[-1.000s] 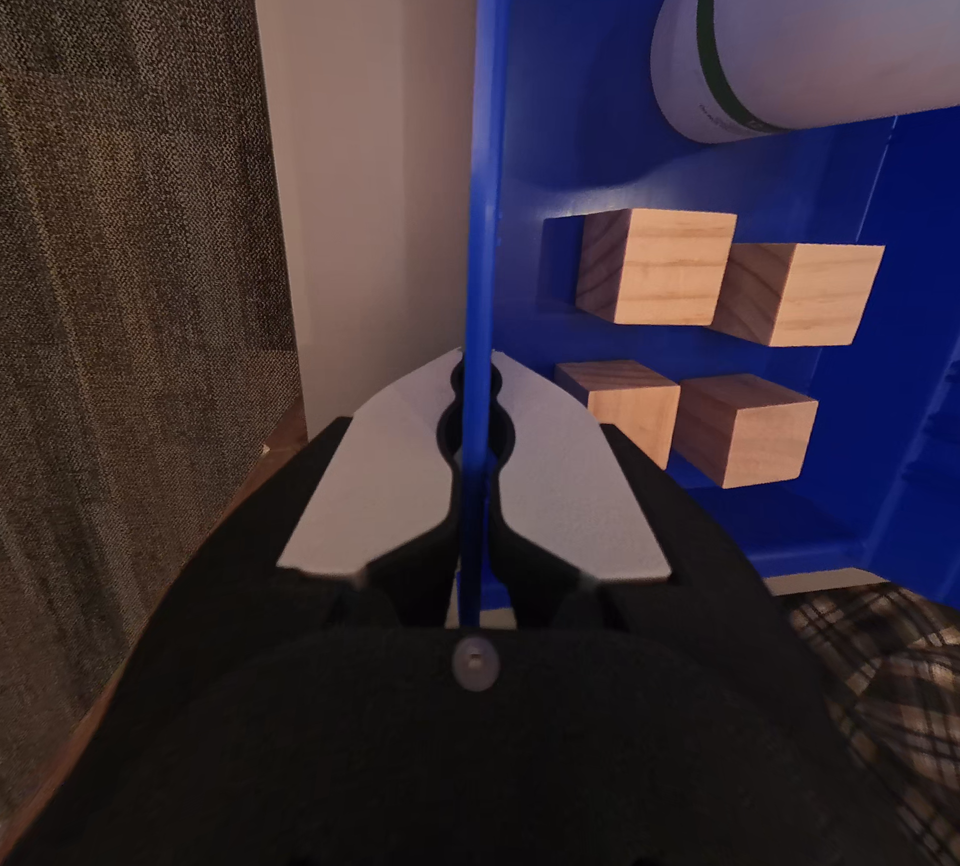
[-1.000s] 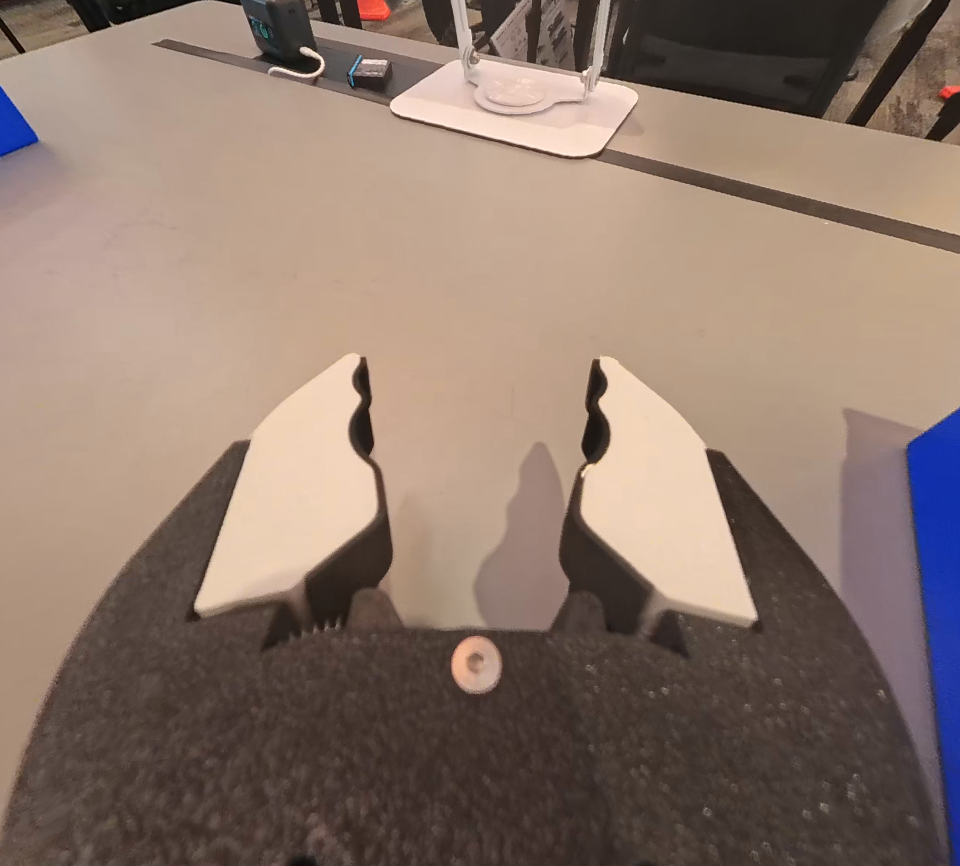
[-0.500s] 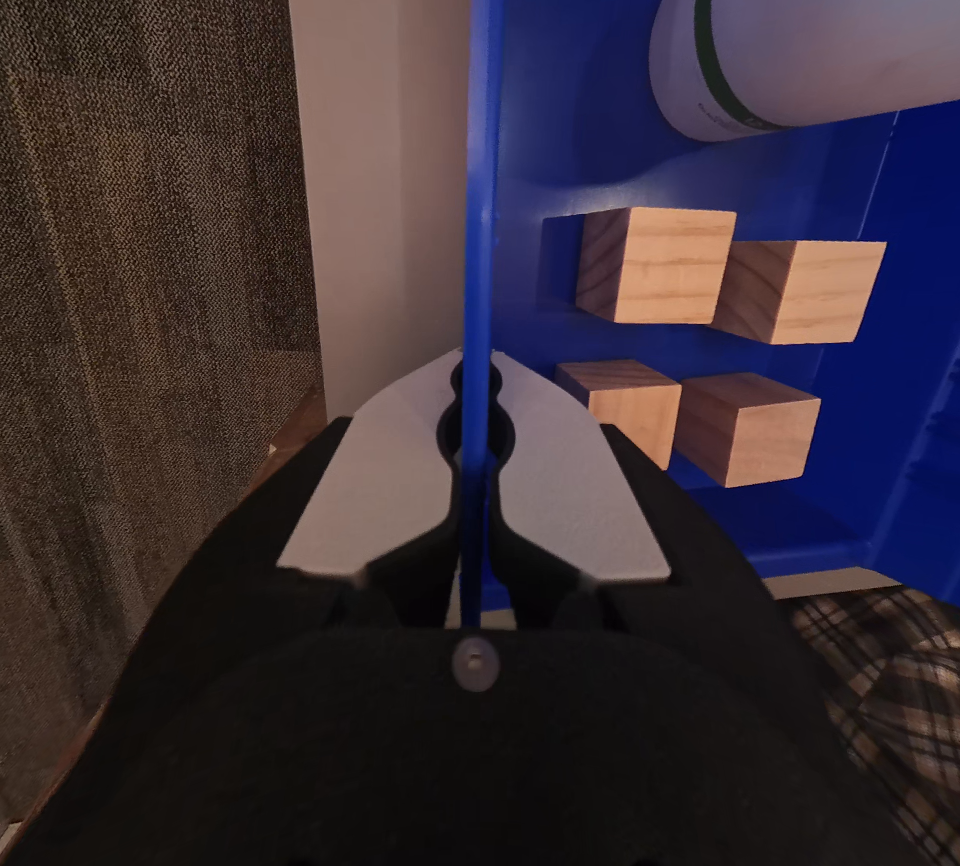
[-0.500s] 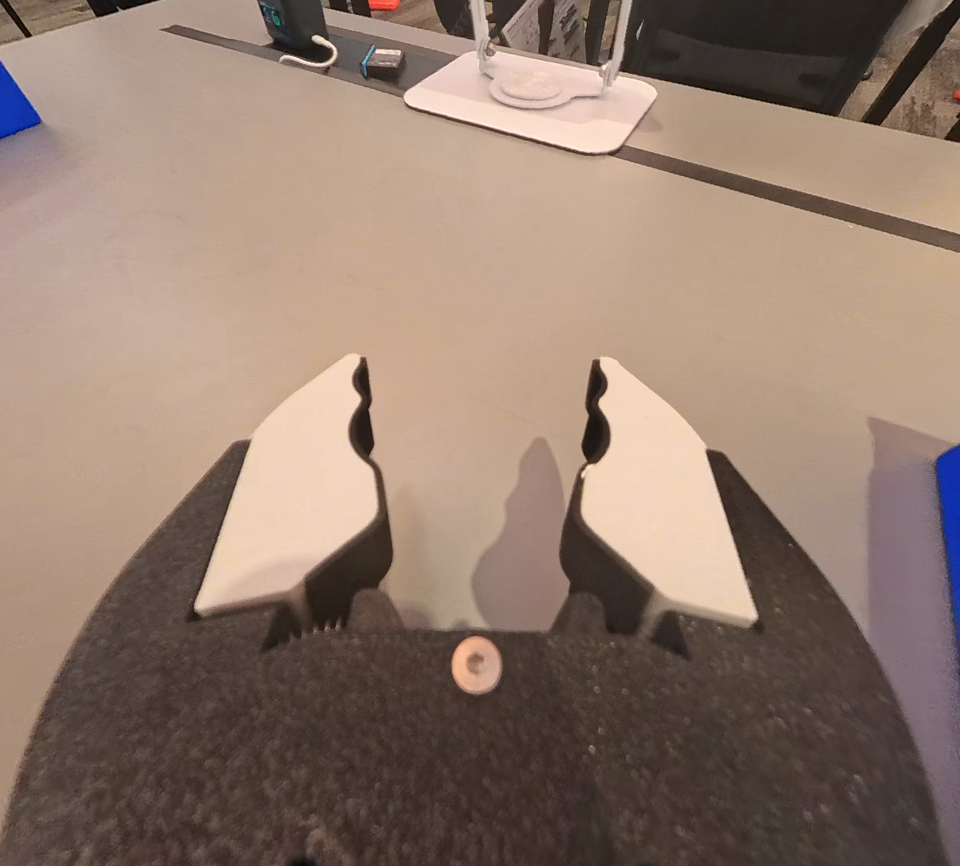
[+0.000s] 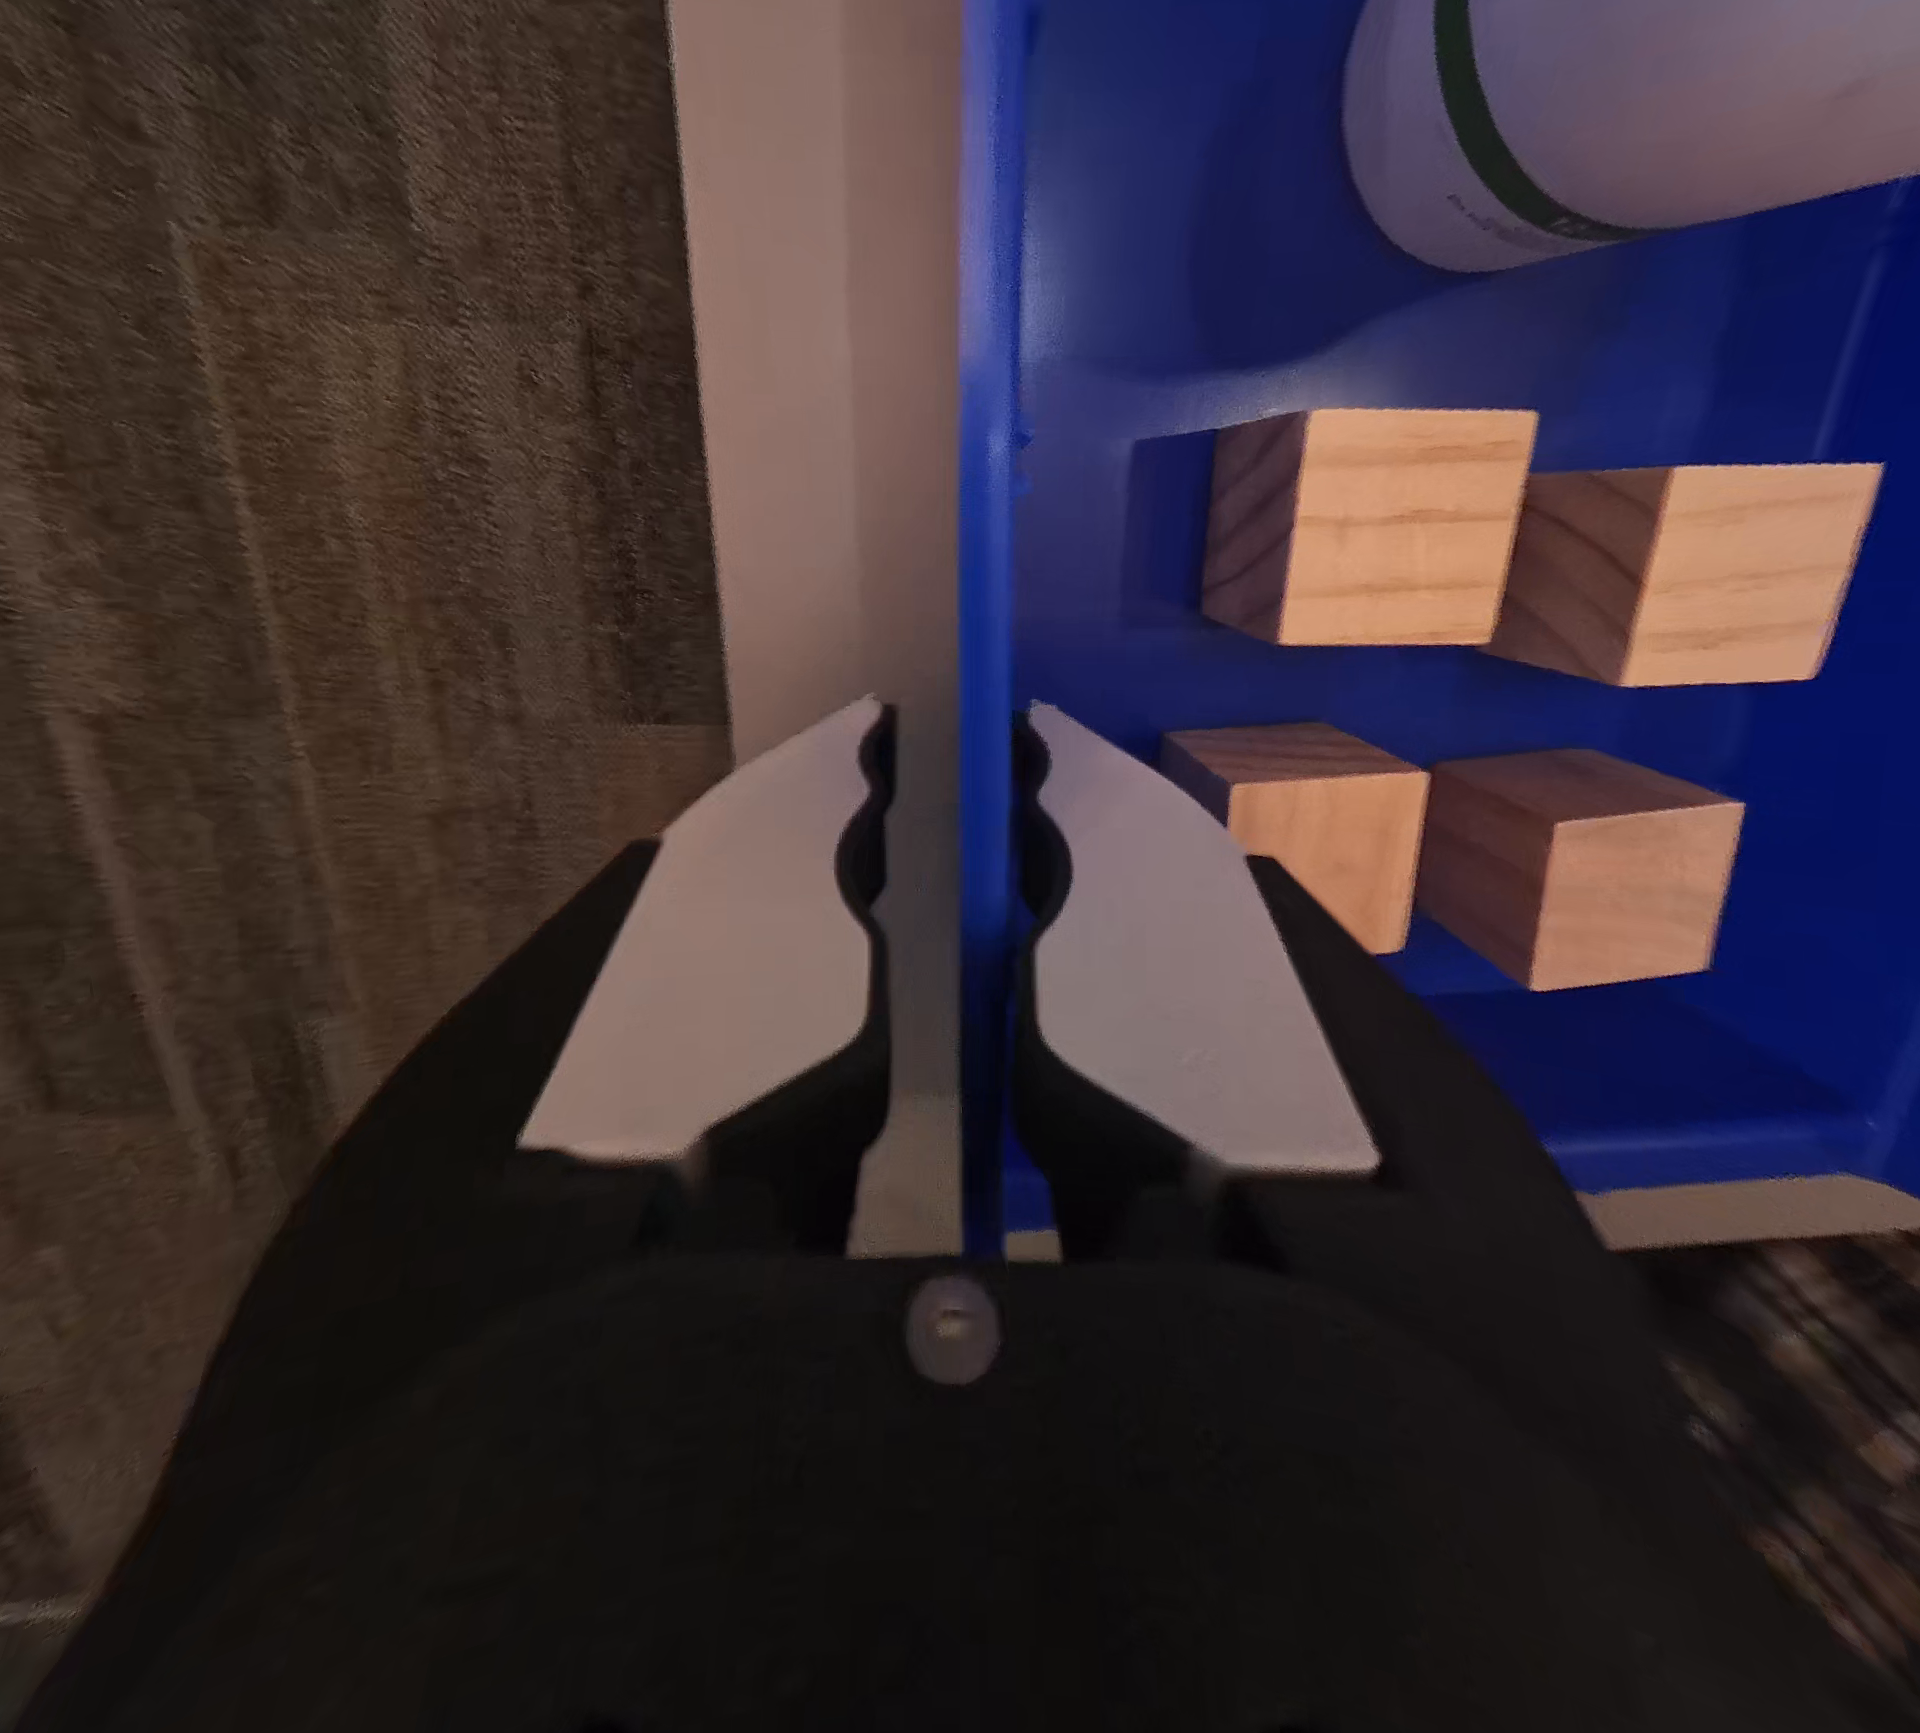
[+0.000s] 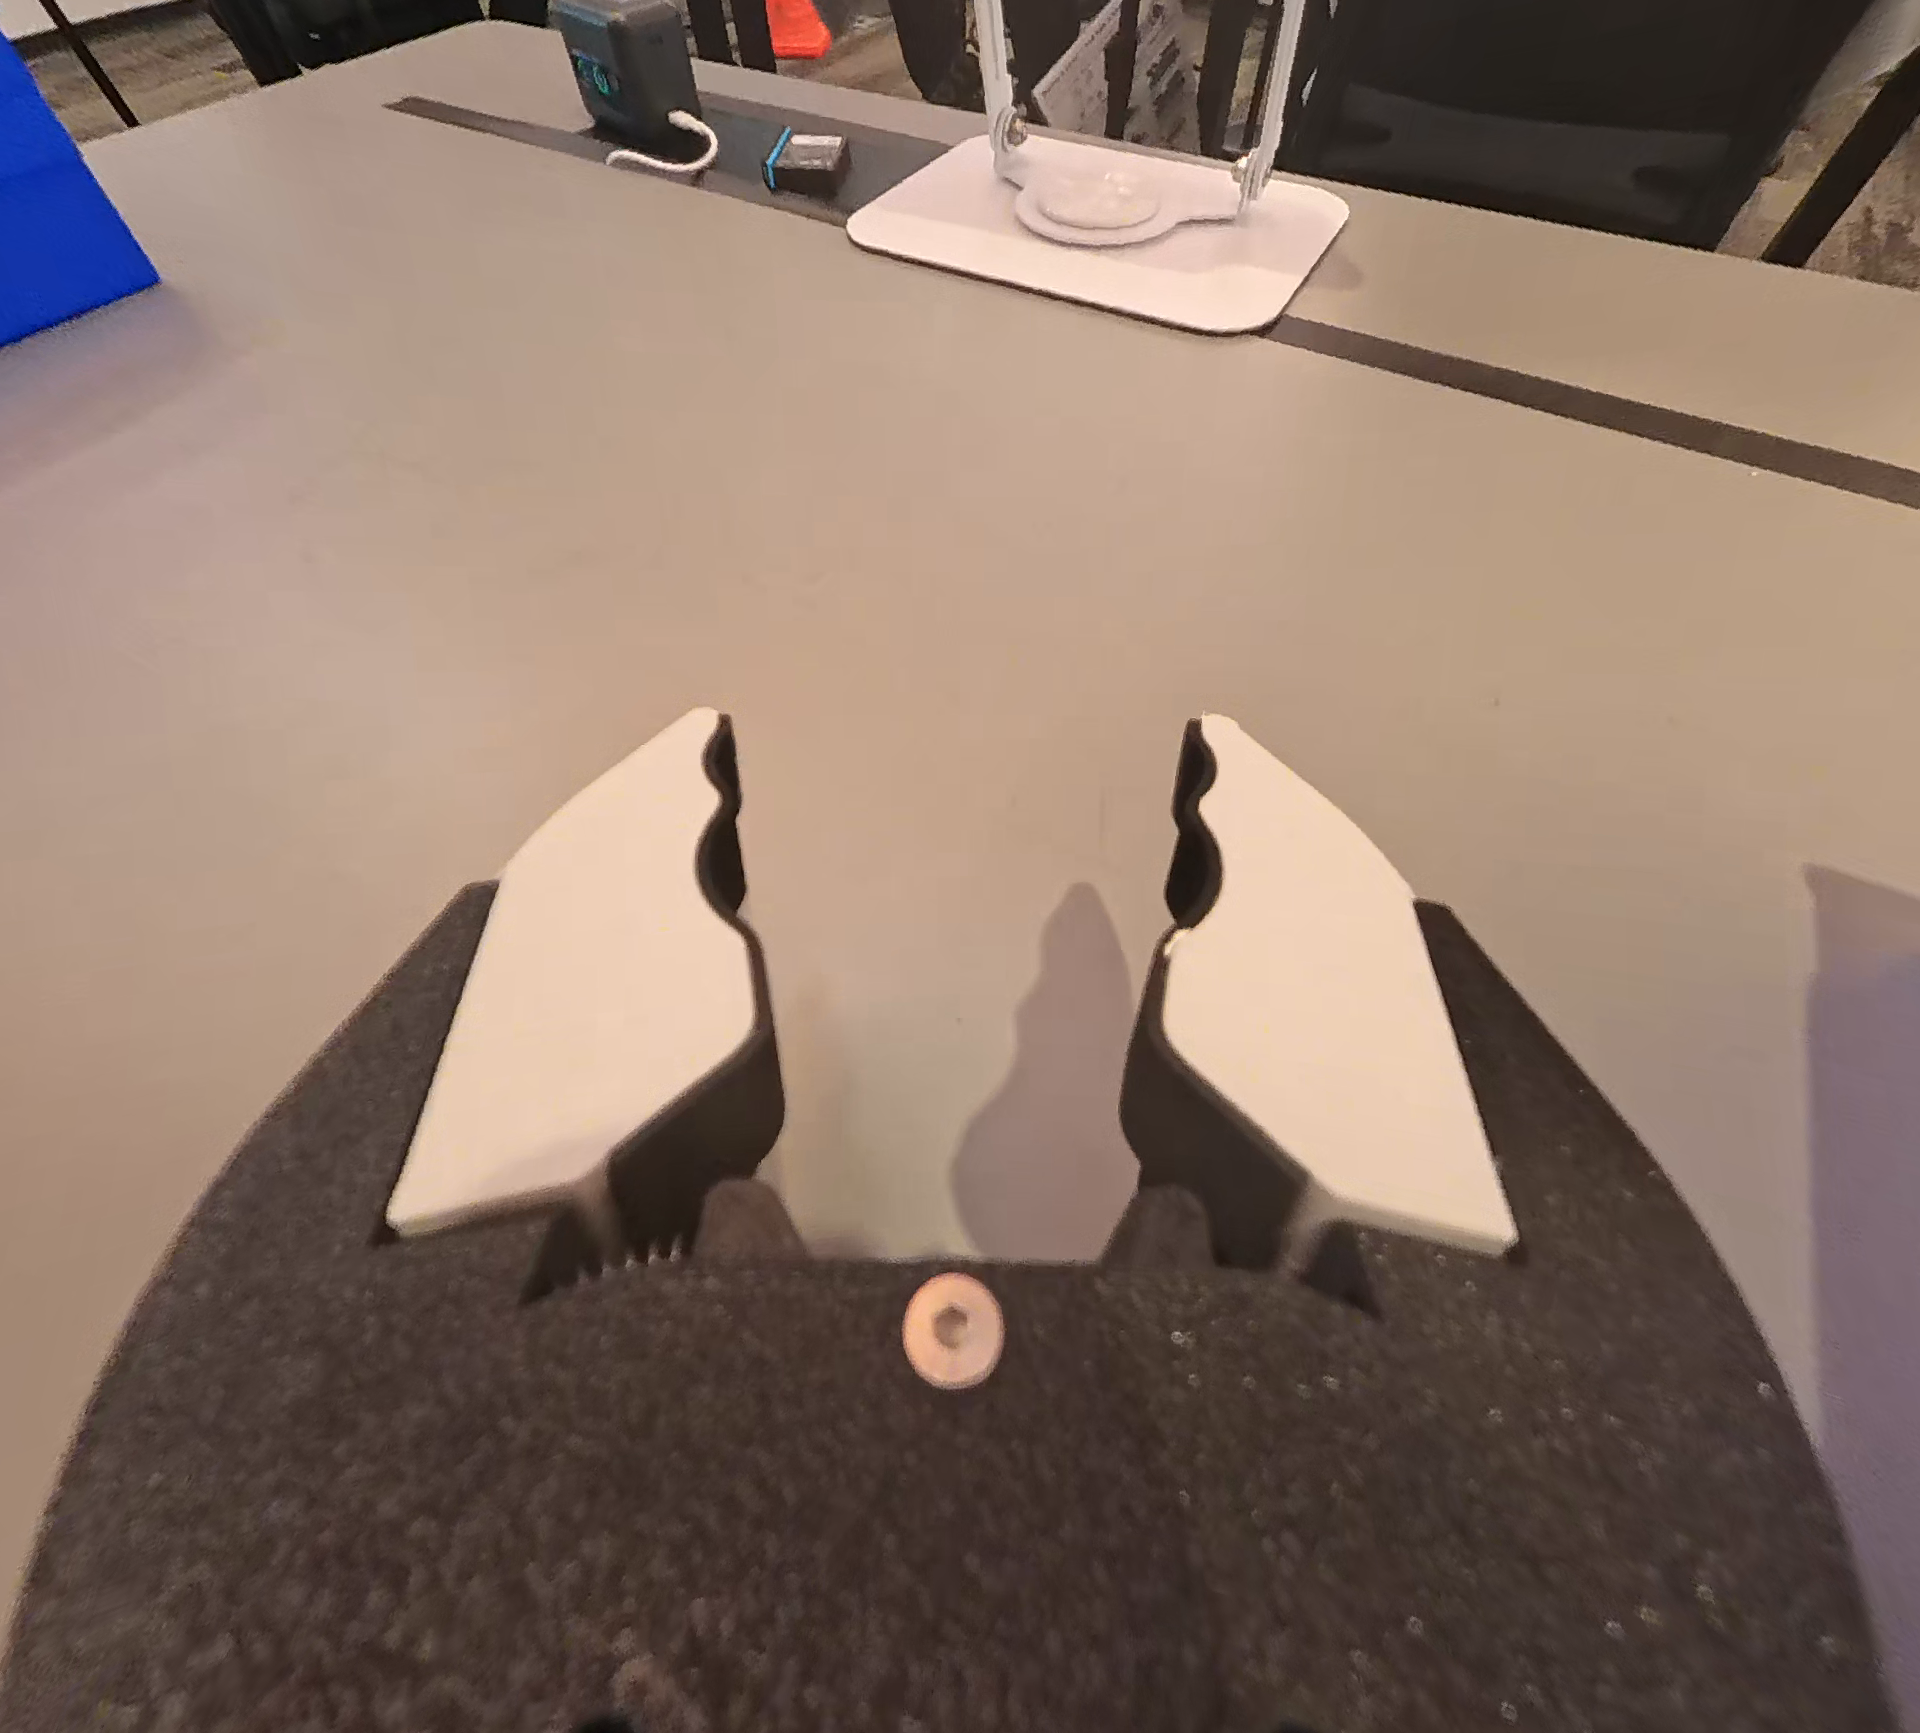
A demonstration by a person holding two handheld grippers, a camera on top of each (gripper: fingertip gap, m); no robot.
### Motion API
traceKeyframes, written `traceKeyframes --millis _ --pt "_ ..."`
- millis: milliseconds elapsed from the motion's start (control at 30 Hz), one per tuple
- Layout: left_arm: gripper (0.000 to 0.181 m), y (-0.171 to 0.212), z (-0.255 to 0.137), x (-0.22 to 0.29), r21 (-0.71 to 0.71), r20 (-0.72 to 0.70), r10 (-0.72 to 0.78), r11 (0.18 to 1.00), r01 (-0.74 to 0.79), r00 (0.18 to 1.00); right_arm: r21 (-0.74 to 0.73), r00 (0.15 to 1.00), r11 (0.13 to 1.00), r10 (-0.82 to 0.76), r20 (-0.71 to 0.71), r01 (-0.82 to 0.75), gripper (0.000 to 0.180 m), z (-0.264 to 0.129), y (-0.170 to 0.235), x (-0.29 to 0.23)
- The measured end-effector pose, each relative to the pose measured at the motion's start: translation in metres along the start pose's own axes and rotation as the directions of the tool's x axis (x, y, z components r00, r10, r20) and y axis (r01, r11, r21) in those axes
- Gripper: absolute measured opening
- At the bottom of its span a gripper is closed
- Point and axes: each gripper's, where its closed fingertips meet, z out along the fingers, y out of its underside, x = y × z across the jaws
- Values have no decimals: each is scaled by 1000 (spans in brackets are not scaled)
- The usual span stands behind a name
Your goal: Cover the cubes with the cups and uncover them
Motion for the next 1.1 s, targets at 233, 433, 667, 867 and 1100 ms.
traceKeyframes --millis 233,433,667,867,1100 --pt "63 -18 -45 -21 137 193 127 978 -154 973 19 1000 1000 -11 19 10 80 -2 -4 -5" --pt "57 -46 -107 8 279 221 221 919 -279 950 32 999 999 -11 38 10 81 -4 -8 -9" --pt "47 -73 -139 89 360 162 466 793 -492 870 31 998 1000 -10 65 8 80 -3 -7 -14" --pt "43 -79 -130 140 331 157 605 712 -619 780 23 997 1000 -17 72 16 80 -2 -6 -15" --pt "46 -38 -112 147 249 197 567 760 -601 799 25 996 1000 -15 84 13 80 -3 -7 -18"
